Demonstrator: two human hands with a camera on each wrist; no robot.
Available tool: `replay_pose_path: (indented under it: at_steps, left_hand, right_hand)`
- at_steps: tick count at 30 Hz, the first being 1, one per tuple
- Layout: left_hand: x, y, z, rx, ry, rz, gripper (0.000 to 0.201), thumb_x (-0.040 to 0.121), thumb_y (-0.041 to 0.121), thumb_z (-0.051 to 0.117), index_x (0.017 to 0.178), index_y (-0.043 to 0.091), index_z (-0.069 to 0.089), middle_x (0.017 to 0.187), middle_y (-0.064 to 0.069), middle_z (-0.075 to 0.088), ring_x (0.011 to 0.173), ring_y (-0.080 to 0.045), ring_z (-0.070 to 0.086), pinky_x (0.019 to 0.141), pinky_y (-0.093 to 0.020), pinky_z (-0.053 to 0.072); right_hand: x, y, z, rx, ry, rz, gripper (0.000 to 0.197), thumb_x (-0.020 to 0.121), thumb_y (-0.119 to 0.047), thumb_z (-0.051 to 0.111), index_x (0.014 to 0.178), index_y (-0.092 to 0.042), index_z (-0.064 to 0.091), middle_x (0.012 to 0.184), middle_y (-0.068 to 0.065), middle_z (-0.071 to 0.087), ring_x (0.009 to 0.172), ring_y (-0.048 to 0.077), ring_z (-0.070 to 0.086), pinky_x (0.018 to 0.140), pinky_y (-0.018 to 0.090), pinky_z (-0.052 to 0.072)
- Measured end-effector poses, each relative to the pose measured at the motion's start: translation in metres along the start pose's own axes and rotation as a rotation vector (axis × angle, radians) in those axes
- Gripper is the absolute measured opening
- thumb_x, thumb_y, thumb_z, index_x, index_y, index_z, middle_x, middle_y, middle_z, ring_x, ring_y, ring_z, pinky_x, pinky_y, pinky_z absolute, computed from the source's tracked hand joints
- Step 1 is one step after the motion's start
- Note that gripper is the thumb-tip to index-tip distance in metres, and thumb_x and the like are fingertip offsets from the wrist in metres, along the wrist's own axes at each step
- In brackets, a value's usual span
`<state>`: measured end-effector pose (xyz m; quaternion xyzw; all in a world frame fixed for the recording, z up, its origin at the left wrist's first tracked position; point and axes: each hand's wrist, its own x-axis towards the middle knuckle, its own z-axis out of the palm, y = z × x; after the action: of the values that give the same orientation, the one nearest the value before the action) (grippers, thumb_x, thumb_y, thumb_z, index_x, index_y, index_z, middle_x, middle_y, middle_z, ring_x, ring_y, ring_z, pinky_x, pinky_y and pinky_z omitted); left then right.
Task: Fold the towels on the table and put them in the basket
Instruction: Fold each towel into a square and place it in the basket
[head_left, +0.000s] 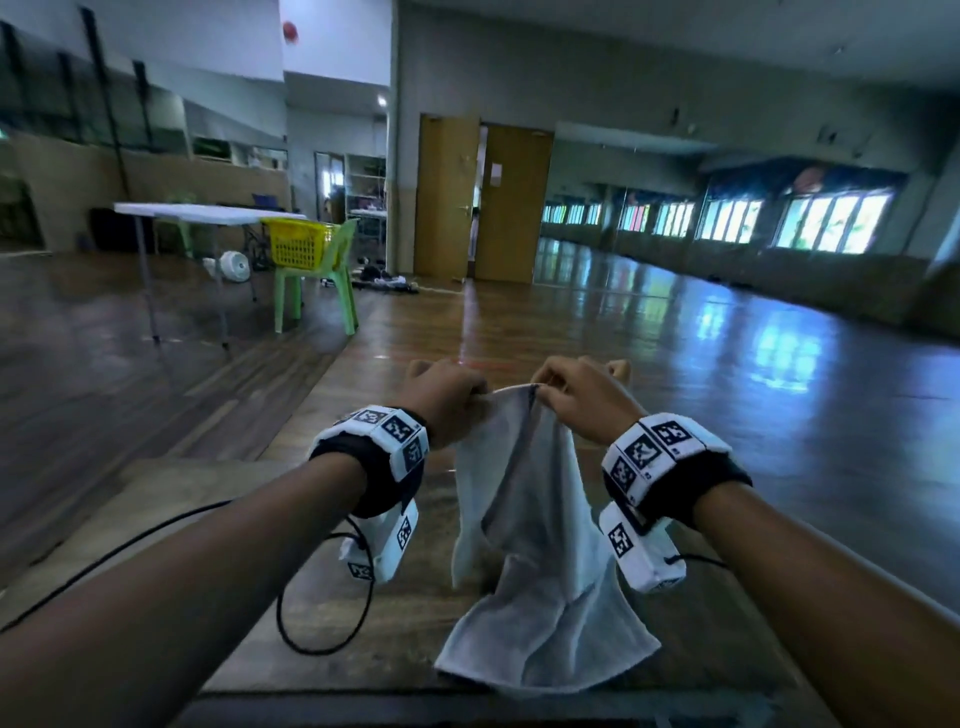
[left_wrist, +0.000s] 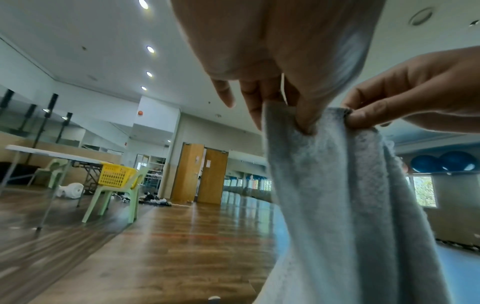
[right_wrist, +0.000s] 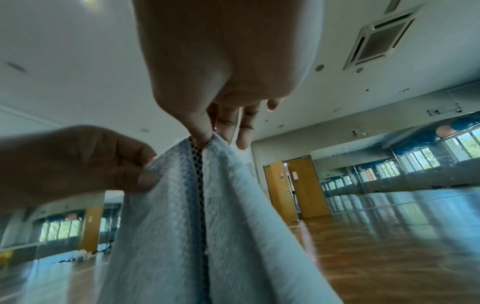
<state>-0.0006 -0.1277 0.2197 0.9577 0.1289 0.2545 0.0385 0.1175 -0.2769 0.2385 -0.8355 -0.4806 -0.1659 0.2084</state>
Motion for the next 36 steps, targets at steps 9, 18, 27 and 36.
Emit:
replay_pose_path:
  at_steps: [9,18,27,36]
  left_hand:
    - [-0.046,-0.034,-0.081,-0.494,0.152,-0.143,0.034,0.084,0.043,0.062,0.064,0.017,0.056,0.063,0.000,0.052,0.060,-0.016,0.047,0.060,-0.029,0.039]
    - [-0.058,-0.011,-0.115,-0.583,0.208,0.006,0.014,0.084,0.037,0.063,0.071,0.031,0.060,0.067,0.012,0.057,0.064,-0.006,0.053,0.061,-0.023,0.043]
    - [-0.070,-0.015,-0.087,-0.615,-0.001,-0.101,0.017,0.086,0.033,0.061,0.075,0.022,0.056,0.074,0.001,0.057,0.071,-0.017,0.053,0.070,-0.037,0.048]
    - [-0.072,0.004,-0.071,-0.780,0.126,-0.044,0.017,0.085,0.022,0.064,0.070,0.022,0.056,0.069,0.005,0.058,0.063,-0.010,0.054,0.061,-0.027,0.046]
  right_hand:
    - [-0.009,-0.064,-0.062,0.170,-0.076,-0.069,0.012,0.082,-0.048,0.061,0.081,-0.037,0.059,0.087,-0.015,0.063,0.097,0.010,0.053,0.081,0.031,0.012]
    - [-0.027,-0.091,-0.049,0.480,-0.164,-0.121,0.038,0.061,-0.067,0.055,0.080,-0.036,0.064,0.078,-0.017,0.069,0.080,0.005,0.065,0.096,0.062,0.036]
    - [-0.033,-0.089,-0.071,0.604,-0.098,-0.077,0.013,0.089,-0.016,0.059,0.079,-0.023,0.059,0.081,-0.004,0.064,0.077,0.012,0.060,0.081,0.037,0.051]
    - [-0.039,-0.072,-0.069,0.570,-0.182,-0.073,0.005,0.081,-0.035,0.068,0.084,-0.032,0.065,0.092,0.002,0.071,0.089,0.019,0.068,0.088,0.043,0.053]
